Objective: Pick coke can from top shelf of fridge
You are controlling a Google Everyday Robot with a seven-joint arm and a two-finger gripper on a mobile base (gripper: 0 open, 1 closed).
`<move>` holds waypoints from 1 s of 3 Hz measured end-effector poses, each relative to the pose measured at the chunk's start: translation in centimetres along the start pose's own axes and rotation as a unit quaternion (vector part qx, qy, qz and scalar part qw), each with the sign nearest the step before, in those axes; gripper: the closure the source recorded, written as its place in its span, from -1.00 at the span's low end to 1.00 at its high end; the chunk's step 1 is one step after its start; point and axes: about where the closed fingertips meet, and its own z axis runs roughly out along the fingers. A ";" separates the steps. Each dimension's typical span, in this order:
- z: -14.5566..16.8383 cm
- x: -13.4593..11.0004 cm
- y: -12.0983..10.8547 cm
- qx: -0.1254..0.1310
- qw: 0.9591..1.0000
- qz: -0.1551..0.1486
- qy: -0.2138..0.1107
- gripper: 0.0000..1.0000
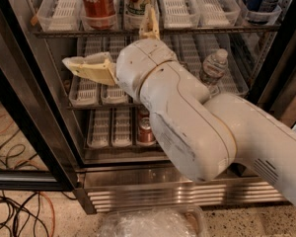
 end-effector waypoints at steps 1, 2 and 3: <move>0.0 0.0 0.0 0.000 1.000 0.000 0.000 -1.00; 0.9 -0.3 1.0 -0.022 0.998 0.044 -0.030 -1.00; 1.8 -1.0 2.1 -0.055 0.984 0.150 -0.077 -1.00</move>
Offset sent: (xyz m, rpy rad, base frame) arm 0.0014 0.0041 0.0083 0.3743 0.1206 0.2205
